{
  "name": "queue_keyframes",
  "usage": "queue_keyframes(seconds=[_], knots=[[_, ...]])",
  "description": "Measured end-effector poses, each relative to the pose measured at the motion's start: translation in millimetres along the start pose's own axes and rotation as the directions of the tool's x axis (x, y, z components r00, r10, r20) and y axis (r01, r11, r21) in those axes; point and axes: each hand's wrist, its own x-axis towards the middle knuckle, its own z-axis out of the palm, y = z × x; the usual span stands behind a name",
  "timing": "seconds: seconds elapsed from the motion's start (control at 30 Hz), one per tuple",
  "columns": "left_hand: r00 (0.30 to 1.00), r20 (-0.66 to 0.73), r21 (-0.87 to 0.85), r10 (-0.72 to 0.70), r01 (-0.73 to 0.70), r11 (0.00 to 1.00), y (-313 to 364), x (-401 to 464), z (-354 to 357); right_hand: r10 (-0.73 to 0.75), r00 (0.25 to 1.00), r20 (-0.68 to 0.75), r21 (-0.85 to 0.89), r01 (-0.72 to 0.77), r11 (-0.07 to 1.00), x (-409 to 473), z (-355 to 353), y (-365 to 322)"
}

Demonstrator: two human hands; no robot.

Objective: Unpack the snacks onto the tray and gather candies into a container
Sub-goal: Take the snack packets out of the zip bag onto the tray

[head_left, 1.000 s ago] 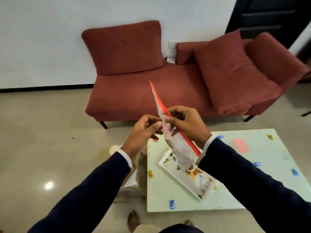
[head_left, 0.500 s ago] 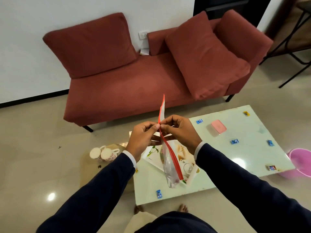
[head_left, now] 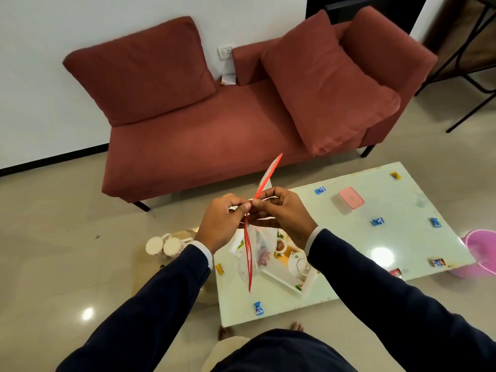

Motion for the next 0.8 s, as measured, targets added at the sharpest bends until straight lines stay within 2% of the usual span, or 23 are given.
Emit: queue_keyframes(seconds=[0.17, 0.43, 0.57, 0.8], knots=[[0.994, -0.061, 0.124, 0.088, -0.080, 0.989, -3.0, -0.5, -3.3, -0.003, 1.000, 0.004, -0.018, 0.003, 1.000, 3.5, 6.9, -3.8], [0.987, 0.005, 0.204, 0.159, -0.157, 0.966, -5.7, 1.3, -13.9, 0.012, 0.999, 0.040, -0.017, -0.012, 1.000, 5.3, 11.1, -1.9], [0.974, 0.003, 0.231, 0.227, -0.222, 0.947, -6.3, -3.5, -12.5, 0.071, 0.997, -0.005, -0.016, -0.071, 0.997, 8.6, 15.4, 3.2], [0.987, 0.016, 0.193, 0.158, -0.158, 0.968, -13.1, -6.2, -4.9, 0.102, 0.993, -0.053, -0.054, -0.105, 0.993, 13.0, 20.6, 9.8]])
